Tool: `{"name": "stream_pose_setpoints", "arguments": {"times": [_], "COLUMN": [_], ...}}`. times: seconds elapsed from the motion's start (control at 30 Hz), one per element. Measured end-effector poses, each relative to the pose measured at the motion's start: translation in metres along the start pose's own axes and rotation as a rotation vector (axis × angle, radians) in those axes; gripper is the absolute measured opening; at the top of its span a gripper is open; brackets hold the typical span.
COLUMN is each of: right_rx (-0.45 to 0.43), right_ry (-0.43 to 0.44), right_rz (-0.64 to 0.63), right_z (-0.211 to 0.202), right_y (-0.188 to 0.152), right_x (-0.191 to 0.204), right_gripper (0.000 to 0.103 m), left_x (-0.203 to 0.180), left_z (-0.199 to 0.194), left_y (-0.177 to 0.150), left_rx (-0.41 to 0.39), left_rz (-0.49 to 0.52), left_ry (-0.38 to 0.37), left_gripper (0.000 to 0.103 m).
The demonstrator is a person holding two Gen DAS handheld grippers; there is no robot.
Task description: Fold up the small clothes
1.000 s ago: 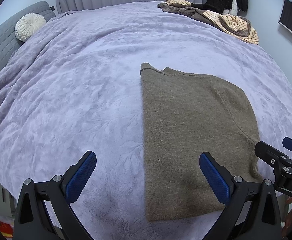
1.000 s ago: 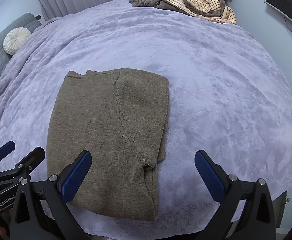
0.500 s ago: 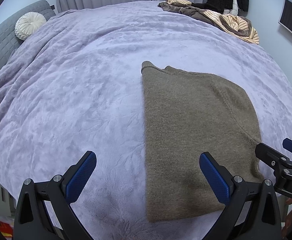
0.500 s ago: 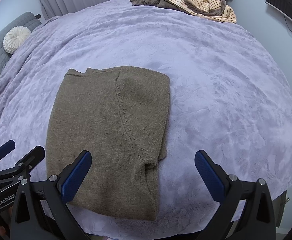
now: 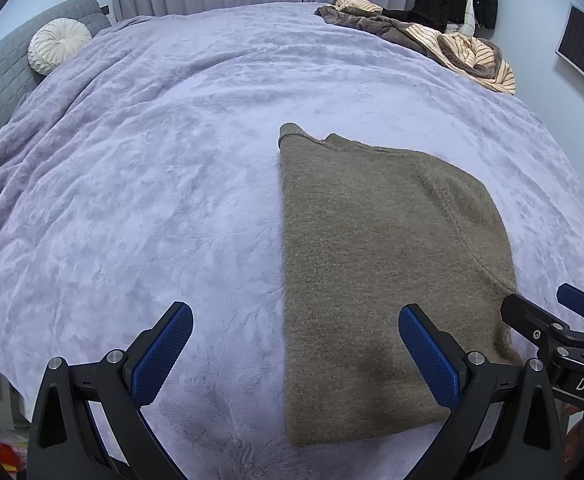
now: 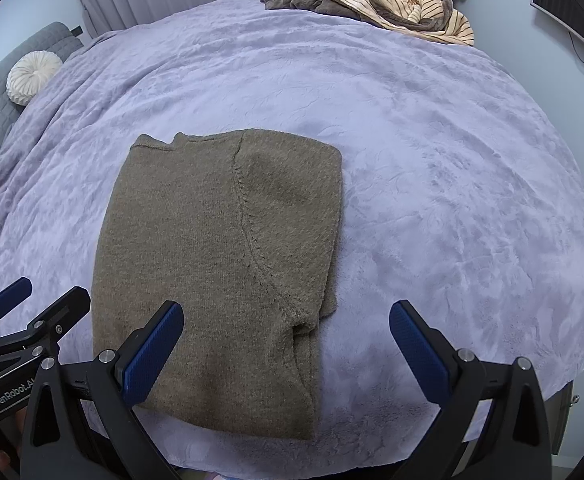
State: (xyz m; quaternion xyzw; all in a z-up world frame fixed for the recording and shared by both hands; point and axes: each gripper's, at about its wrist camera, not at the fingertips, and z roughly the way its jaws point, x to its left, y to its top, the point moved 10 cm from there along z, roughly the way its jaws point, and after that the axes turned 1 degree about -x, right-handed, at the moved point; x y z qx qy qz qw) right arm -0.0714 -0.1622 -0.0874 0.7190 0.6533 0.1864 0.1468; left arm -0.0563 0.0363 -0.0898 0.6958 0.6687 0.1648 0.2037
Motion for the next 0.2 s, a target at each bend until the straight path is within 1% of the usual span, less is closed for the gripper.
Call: {"name": "stream_pose_setpoints", "arguments": {"times": [0.2], "right_rx": [0.001], "right_ry": [-0.002], "right_rz": [0.001], "right_z": [0.0003], "right_y": [-0.0001], "right_x": [-0.0001], "right_gripper": [0.102], "left_x": [-0.0028], "left_z": [-0.0035], "left_y": [0.002], "left_rx": [-0.019], "left_rz": [0.022], "left_ry": [0.006], "left_gripper": [0.103]}}
